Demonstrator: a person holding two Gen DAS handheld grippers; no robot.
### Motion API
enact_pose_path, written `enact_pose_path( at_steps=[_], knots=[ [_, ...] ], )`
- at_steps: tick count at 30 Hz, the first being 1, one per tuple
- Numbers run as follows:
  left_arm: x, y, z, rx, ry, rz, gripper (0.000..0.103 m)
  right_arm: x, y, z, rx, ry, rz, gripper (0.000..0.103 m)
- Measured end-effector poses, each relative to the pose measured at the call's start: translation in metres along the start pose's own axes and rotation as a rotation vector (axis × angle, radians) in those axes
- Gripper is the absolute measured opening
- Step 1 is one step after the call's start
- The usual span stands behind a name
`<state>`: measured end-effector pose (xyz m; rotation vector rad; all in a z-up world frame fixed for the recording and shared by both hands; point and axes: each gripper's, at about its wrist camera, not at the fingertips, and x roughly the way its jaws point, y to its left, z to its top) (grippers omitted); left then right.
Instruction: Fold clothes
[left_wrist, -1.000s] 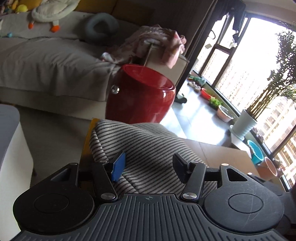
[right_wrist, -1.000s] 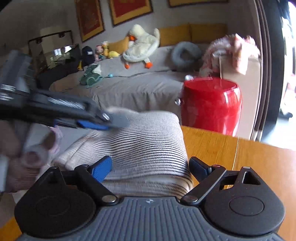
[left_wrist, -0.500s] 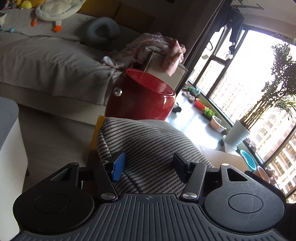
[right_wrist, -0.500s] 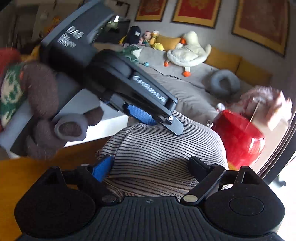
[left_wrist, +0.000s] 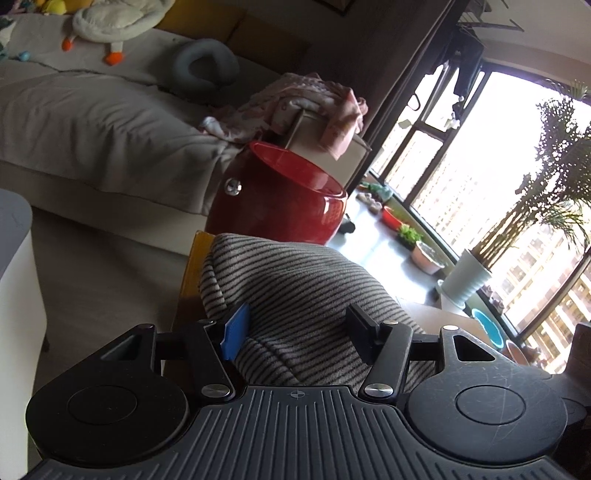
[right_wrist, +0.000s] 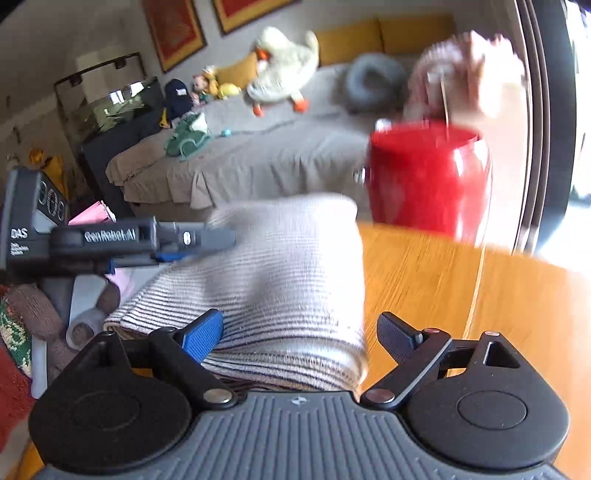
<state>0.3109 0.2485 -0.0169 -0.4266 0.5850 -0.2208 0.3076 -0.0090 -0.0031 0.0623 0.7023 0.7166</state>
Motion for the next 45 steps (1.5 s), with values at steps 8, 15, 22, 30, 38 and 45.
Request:
enact_pose_path(
  at_steps=[8,15,22,30,38,45],
  knots=[
    [-0.029,-0.013,0.004,-0.024,-0.043,0.025,0.059,-0.014,0.001,0.006,-0.059,-0.046,-0.018,0.091],
    [-0.053,-0.023,-0.032,-0.017,0.018,0.040,0.048,-0.013,-0.035,0.018,0.122,-0.037,0.047,0.083],
    [-0.047,-0.018,-0.038,-0.039,0.028,0.047,0.049,-0.008,-0.031,0.023,0.164,-0.055,0.143,0.066],
    [-0.043,-0.019,-0.041,-0.022,0.022,0.029,0.051,-0.009,0.015,0.053,-0.135,-0.116,0.012,0.067],
    [-0.040,-0.014,-0.045,-0.032,0.013,0.028,0.057,0.065,0.049,0.058,-0.294,-0.002,-0.073,0.073],
    [-0.036,-0.009,-0.050,-0.051,-0.004,0.024,0.063,-0.003,0.007,0.034,-0.073,-0.067,-0.047,0.080]
  ],
)
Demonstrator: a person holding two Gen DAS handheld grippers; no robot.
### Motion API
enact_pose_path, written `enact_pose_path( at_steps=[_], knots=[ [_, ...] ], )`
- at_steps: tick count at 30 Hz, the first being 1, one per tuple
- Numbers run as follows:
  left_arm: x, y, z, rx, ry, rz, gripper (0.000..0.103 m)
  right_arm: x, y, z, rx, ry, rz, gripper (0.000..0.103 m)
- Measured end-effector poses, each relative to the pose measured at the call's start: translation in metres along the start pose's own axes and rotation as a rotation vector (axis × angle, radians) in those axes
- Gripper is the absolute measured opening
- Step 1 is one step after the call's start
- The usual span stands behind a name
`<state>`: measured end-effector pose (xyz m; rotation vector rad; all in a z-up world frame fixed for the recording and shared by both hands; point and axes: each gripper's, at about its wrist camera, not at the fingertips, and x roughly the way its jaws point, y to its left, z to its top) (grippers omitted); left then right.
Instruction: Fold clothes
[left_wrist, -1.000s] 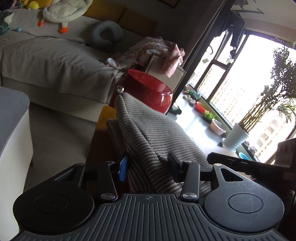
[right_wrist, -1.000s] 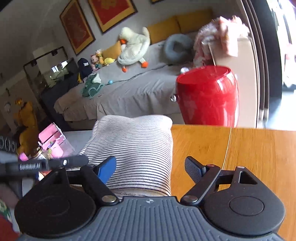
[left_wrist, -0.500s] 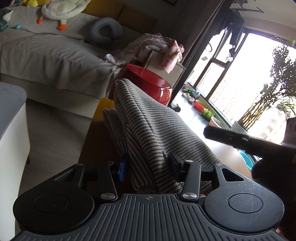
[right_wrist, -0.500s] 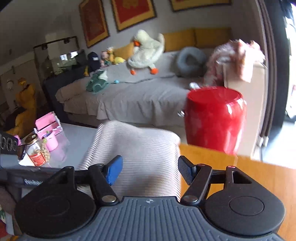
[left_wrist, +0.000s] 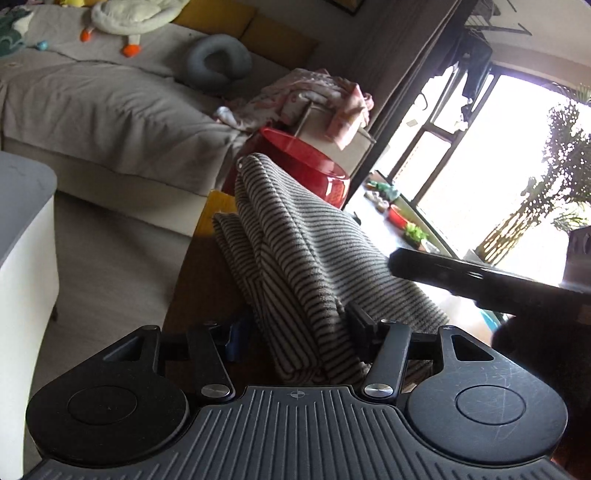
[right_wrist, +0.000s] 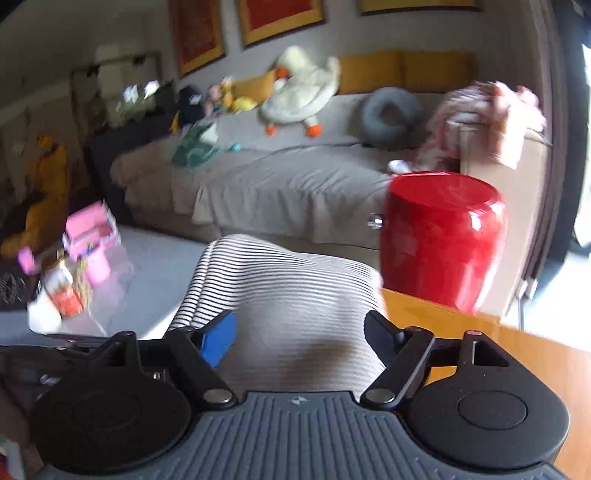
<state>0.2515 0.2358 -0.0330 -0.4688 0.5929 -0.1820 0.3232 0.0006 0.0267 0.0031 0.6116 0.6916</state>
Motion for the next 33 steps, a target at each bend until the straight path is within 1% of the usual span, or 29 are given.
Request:
enact_pose_path(
  at_steps=[2,3,4,5,6,9,12,14,16,17,19,21,23,25,27,29,33],
  knots=[
    [0.001,0.002,-0.001,-0.006,-0.005,-0.001,0.067,-0.001,-0.014,-0.019,0.034,0.063,-0.038,0.080],
    [0.002,0.002,-0.002,-0.011,-0.005,-0.003,0.070,0.001,-0.019,-0.028,0.048,0.069,-0.056,0.088],
    [0.004,0.003,-0.003,-0.027,0.003,-0.006,0.073,0.005,-0.022,-0.035,0.060,0.067,-0.073,0.100],
    [0.003,0.003,-0.004,-0.040,0.002,-0.001,0.074,0.005,-0.026,-0.037,0.089,0.065,-0.070,0.103],
    [0.001,0.002,-0.004,-0.042,-0.006,0.010,0.074,0.005,-0.030,-0.037,0.123,0.062,-0.061,0.103],
    [-0.013,-0.007,-0.008,-0.031,-0.037,0.061,0.073,-0.011,-0.026,-0.038,0.146,0.018,-0.046,0.103],
    [-0.036,-0.032,-0.025,0.001,-0.057,0.085,0.073,-0.042,-0.017,-0.047,0.111,-0.014,-0.042,0.103],
    [-0.051,-0.048,-0.036,0.023,-0.070,0.102,0.074,-0.066,-0.016,-0.058,0.120,-0.030,-0.026,0.103],
    [-0.067,-0.064,-0.047,0.045,-0.083,0.118,0.081,-0.089,-0.013,-0.072,0.128,-0.036,-0.023,0.103],
    [-0.074,-0.073,-0.053,0.056,-0.090,0.126,0.083,-0.099,-0.012,-0.080,0.125,-0.036,-0.028,0.103],
    [-0.090,-0.089,-0.064,0.078,-0.103,0.143,0.094,-0.121,-0.009,-0.097,0.119,-0.036,-0.038,0.103],
    [-0.104,-0.105,-0.077,0.101,-0.113,0.163,0.098,-0.142,-0.007,-0.113,0.112,-0.036,-0.047,0.103],
    [-0.108,-0.121,-0.102,0.142,-0.088,0.214,0.102,-0.159,-0.002,-0.131,0.094,-0.020,-0.091,0.103],
    [-0.112,-0.135,-0.127,0.176,-0.057,0.265,0.103,-0.170,0.000,-0.147,0.105,0.022,-0.138,0.103],
    [-0.112,-0.140,-0.145,0.153,0.015,0.303,0.103,-0.178,0.002,-0.160,0.128,0.058,-0.171,0.103],
    [-0.115,-0.144,-0.157,0.134,0.030,0.347,0.103,-0.184,0.003,-0.170,0.138,0.083,-0.205,0.103],
    [-0.122,-0.155,-0.171,0.160,0.033,0.455,0.103,-0.186,0.005,-0.175,0.109,0.102,-0.282,0.103]
  ],
)
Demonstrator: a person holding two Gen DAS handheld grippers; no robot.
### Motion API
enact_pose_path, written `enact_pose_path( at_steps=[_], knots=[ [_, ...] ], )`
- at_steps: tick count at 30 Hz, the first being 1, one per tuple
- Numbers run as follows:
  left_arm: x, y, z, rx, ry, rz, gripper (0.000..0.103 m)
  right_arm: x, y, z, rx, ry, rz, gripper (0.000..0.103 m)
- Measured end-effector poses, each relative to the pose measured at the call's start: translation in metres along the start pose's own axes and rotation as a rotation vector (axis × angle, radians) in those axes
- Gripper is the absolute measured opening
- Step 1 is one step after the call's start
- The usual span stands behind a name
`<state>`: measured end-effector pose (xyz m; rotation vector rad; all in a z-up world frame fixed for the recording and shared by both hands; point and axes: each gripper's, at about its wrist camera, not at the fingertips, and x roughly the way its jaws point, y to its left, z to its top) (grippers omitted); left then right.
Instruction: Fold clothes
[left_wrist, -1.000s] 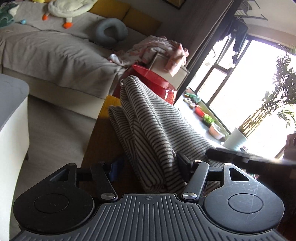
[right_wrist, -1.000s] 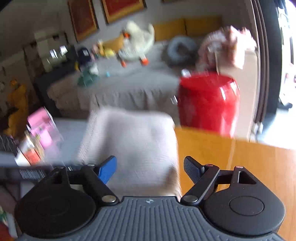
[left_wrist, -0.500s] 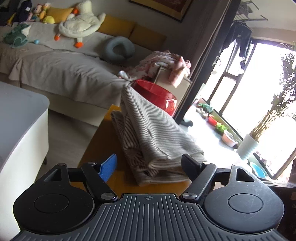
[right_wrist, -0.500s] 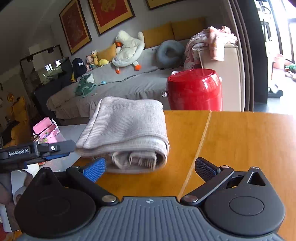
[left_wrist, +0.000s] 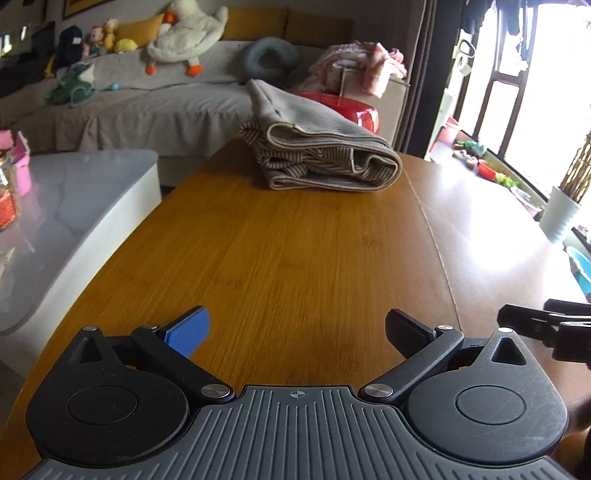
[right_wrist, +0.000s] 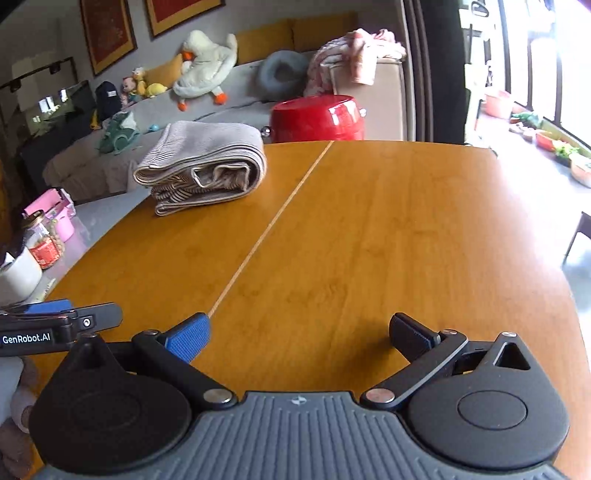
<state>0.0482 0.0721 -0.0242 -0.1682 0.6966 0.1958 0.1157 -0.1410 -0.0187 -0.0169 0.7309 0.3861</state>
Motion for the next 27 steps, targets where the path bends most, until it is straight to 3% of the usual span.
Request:
enact_pose_path(
  at_steps=[6,17,27],
  knots=[
    [-0.007,-0.009,-0.010,-0.009,0.010,0.072,0.103,-0.003,0.000,-0.008,-0.039,0.016,-0.118,0.103],
    [0.003,-0.021,-0.005,0.001,0.020,0.145,0.103,0.009,-0.008,0.000,-0.059,0.007,-0.092,0.103],
    [0.004,-0.021,-0.004,0.002,0.020,0.145,0.103,0.008,-0.008,-0.001,-0.060,0.003,-0.087,0.103]
  ],
)
